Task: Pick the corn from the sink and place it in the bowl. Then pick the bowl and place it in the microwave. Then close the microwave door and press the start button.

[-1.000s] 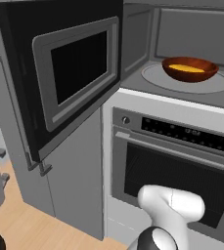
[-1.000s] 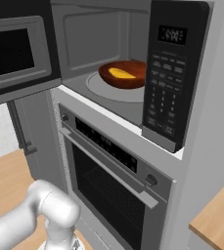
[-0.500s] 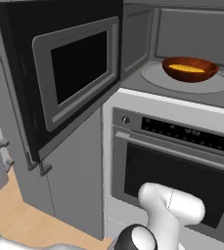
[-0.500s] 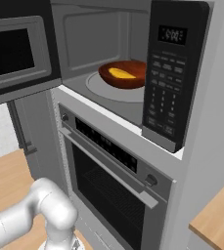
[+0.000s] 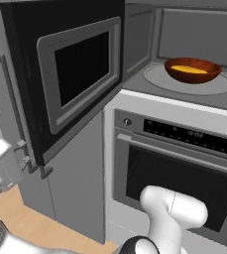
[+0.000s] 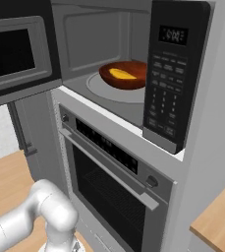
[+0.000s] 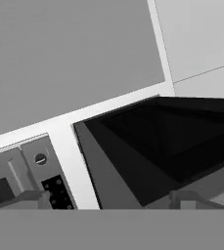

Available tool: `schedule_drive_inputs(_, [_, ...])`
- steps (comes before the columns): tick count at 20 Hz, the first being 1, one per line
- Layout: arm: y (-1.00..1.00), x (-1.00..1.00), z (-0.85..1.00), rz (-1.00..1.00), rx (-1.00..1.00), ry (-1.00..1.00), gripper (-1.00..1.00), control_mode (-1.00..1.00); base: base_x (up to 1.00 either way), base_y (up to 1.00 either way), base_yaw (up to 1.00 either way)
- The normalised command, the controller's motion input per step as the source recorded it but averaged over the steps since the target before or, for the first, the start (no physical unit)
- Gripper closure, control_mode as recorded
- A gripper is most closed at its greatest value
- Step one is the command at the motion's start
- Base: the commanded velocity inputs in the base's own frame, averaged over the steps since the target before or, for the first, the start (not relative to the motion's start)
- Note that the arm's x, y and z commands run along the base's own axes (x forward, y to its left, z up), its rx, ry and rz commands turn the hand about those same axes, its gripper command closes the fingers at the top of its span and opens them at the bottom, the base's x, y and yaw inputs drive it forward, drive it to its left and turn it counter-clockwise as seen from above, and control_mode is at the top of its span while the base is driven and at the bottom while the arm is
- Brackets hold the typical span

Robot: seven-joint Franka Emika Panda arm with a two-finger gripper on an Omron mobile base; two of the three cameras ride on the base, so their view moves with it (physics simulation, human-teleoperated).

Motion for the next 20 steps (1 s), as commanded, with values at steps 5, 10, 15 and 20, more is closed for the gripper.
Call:
schedule_drive_inputs(5, [-0.04, 0.47, 0.02, -0.04, 0.0, 0.04, -1.0, -1.0, 0.0, 0.0, 0.0])
schedule_drive_inputs(10, [-0.56, 0.01, 0.31, -0.01, 0.04, -0.01, -1.0, -1.0, 0.0, 0.0, 0.0])
schedule_drive_inputs(15, [-0.73, -0.18, 0.53, 0.0, 0.1, -0.14, -1.0, -1.0, 0.0, 0.0, 0.0])
schedule_drive_inputs(20, [-0.98, -0.46, 0.45, 0.0, 0.16, -0.13, -1.0, -1.0, 0.0, 0.0, 0.0])
